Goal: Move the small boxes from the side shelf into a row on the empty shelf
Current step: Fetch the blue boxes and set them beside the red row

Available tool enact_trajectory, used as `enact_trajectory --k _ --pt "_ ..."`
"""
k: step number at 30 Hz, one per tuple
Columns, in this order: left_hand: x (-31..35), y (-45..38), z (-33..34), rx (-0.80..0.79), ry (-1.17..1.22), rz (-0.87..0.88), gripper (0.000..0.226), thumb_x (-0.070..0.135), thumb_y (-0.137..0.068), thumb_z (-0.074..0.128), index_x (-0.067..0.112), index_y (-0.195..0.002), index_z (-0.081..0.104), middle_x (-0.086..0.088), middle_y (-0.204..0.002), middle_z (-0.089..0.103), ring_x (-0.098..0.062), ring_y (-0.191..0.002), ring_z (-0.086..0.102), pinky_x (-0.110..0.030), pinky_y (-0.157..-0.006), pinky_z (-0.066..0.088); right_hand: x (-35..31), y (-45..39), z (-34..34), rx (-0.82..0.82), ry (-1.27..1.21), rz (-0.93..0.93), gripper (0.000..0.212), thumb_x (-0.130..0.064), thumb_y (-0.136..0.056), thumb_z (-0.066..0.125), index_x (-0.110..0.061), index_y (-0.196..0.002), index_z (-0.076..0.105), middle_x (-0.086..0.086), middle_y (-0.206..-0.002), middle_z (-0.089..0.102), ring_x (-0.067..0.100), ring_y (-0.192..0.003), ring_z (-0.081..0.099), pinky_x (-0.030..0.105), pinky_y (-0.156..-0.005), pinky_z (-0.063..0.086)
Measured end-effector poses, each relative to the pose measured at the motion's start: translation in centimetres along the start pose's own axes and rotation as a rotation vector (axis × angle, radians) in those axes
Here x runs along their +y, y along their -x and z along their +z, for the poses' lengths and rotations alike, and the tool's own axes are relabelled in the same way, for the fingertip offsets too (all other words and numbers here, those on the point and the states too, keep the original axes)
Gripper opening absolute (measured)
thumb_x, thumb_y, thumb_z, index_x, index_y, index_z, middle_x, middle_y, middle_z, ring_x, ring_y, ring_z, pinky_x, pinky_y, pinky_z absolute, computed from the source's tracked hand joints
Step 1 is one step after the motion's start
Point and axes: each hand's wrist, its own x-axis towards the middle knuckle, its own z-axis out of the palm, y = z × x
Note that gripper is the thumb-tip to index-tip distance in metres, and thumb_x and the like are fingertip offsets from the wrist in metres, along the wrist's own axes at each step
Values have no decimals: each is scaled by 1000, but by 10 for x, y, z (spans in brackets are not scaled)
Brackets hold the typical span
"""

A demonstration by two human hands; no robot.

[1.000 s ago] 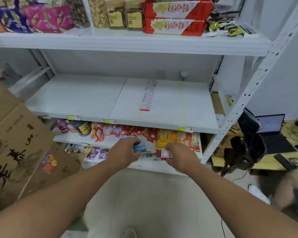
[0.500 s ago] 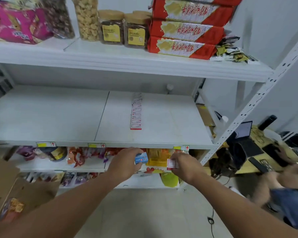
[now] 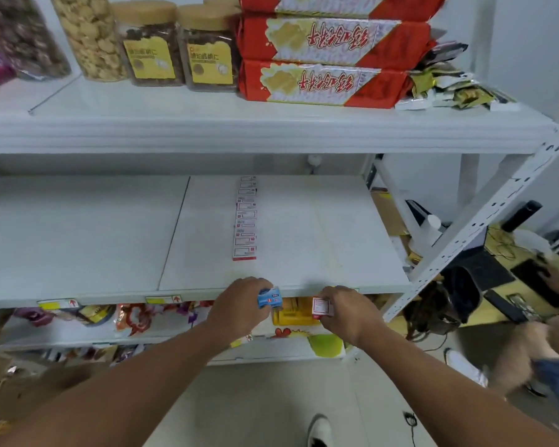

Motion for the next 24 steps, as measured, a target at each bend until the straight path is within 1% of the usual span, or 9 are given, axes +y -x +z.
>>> enact_trajectory --k 2,5,8,12,15,17,20,24 --pt "5 -23 3 -28 -7 -10 47 35 -94 80 29 -139 66 8 -127 70 -15 -115 63 -38 -96 55 14 -18 3 -21 -21 -6 34 -35 -81 71 -33 -115 64 -5 -108 66 23 -104 66 41 -83 58" --pt "13 -61 11 -40 -59 -39 49 36 -94 78 28 -140 66 6 -130 71 -15 -116 64 -39 -99 57 35 -45 7 -42 -44 -44 30 -31 -85 72 -31 -114 65 -3 -107 66 24 -101 66 37 -77 55" --pt "23 -100 18 -35 -105 -47 49 34 -91 80 27 -138 68 3 -126 75 -16 -111 67 -40 -95 60 52 -70 8 -49 -65 -80 29 -33 -88 70 -30 -116 66 -2 -108 66 24 -102 66 36 -78 55" --pt "31 -144 26 -18 -87 -72 43 28 -89 82 25 -131 71 3 -119 75 -18 -104 68 -43 -90 61 64 -94 1 -70 -77 -96 30 -39 -85 65 -30 -114 65 -2 -106 65 25 -100 65 37 -78 55" --pt "32 -171 37 -5 -70 -64 39 26 -90 83 26 -127 71 3 -117 76 -17 -99 69 -41 -87 62 68 -106 0 -82 -61 -97 31 -40 -86 67 -30 -116 65 -3 -106 65 24 -100 65 36 -78 55" --pt "30 -190 42 -3 -37 -50 38 24 -91 82 25 -127 71 3 -117 75 -18 -100 70 -39 -87 61 68 -114 1 -65 -60 -84 29 -39 -89 68 -31 -116 64 -4 -106 66 24 -100 65 36 -78 56" --pt "21 -218 49 -9 2 -27 35 20 -92 80 23 -125 71 0 -115 74 -22 -101 69 -41 -88 59 66 -125 7 -31 -51 -53 29 -40 -88 70 -30 -115 64 -3 -104 65 25 -100 65 39 -80 58" --pt "11 -234 60 -48 20 -1 39 15 -91 77 26 -128 72 2 -120 73 -22 -107 67 -41 -92 57 60 -132 18 -15 -72 -10 27 -40 -88 69 -30 -112 64 -4 -102 64 24 -99 64 41 -80 58"
